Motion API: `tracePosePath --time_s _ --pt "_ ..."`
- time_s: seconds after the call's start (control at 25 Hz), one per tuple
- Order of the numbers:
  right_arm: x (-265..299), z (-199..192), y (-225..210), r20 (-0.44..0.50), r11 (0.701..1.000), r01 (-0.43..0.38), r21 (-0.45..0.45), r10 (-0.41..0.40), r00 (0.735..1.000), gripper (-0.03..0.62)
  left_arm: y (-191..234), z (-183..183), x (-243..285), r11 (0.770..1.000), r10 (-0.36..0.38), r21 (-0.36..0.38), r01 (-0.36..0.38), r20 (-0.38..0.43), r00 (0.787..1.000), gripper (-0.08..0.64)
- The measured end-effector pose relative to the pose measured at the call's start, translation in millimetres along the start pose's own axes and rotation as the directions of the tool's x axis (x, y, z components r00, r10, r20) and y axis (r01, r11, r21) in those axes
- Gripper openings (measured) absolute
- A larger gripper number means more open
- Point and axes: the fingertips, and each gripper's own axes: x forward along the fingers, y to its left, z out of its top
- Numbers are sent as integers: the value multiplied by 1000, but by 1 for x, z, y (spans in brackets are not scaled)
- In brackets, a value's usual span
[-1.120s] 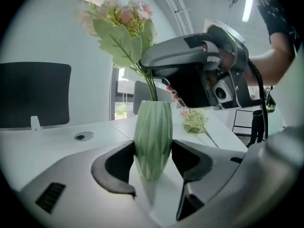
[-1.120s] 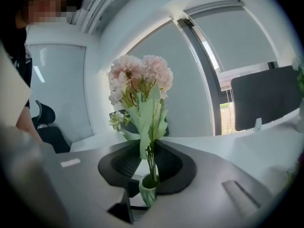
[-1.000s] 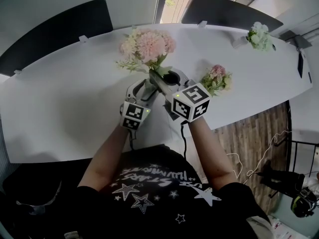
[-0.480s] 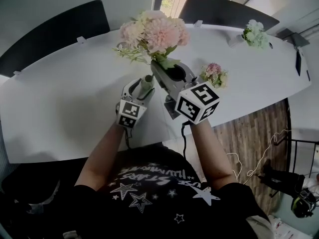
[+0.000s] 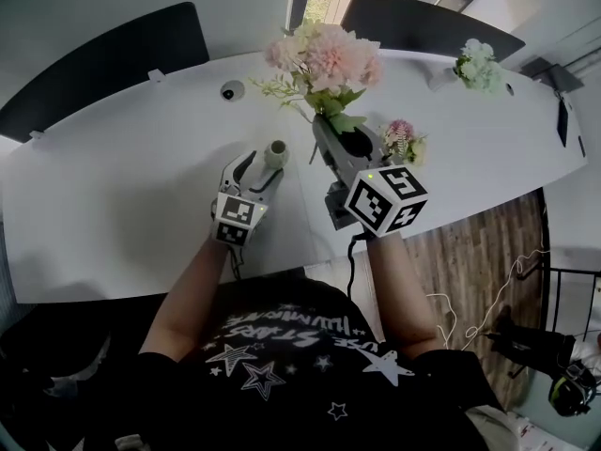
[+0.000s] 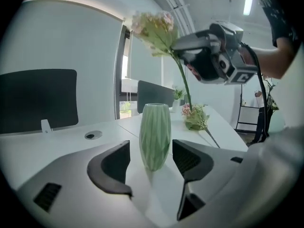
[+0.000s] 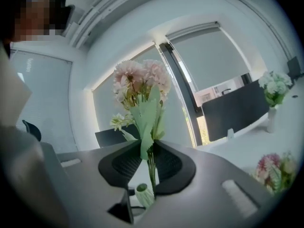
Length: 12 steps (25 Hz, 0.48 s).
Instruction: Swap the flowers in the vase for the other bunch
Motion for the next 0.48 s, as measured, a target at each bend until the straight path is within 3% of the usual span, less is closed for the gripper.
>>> tracePosePath --time_s 0.2,0.48 --pt "-6 -59 -46 -111 985 114 128 -100 989 71 4 -1 -19 998 41 -49 -41 11 999 265" --pt "7 -123 -82 -234 938 212 273 -150 961 71 14 -1 -39 994 69 -85 -67 14 998 265"
